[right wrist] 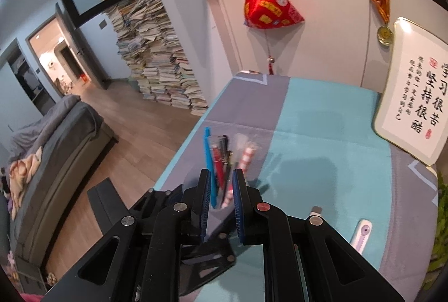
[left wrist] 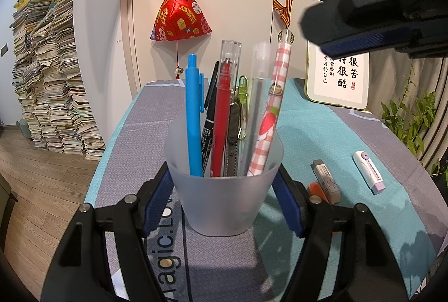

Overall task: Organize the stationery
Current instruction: 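Lift the checkered pencil with the right gripper and lower it into the cup, then move the right gripper to the orange eraser and grasp it, then lift the orange eraser with the right gripper and drop it into the cup, then move the right gripper to the white eraser and grasp it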

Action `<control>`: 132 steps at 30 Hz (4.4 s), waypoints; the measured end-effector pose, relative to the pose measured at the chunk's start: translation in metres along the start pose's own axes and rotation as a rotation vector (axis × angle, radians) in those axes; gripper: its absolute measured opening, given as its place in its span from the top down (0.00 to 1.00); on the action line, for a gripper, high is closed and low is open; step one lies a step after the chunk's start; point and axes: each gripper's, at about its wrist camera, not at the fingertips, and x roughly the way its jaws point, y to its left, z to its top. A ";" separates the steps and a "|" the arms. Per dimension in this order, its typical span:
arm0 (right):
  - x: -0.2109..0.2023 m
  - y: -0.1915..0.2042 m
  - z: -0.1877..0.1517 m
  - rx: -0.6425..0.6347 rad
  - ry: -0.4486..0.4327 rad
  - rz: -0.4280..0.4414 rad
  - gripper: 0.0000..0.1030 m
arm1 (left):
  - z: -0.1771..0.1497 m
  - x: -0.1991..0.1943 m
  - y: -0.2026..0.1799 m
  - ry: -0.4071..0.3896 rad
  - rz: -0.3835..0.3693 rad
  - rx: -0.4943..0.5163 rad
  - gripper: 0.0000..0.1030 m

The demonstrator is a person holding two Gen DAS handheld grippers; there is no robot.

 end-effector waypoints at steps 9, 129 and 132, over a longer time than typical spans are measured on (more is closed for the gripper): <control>0.010 -0.051 -0.019 0.142 0.068 -0.057 0.86 | 0.000 0.000 0.000 0.000 0.000 0.000 0.32; 0.035 -0.081 -0.028 0.161 0.141 -0.233 0.85 | -0.003 0.001 0.001 0.010 -0.006 0.000 0.32; 0.052 -0.088 -0.035 0.175 0.187 -0.257 0.85 | -0.004 0.001 0.001 0.011 -0.006 -0.001 0.32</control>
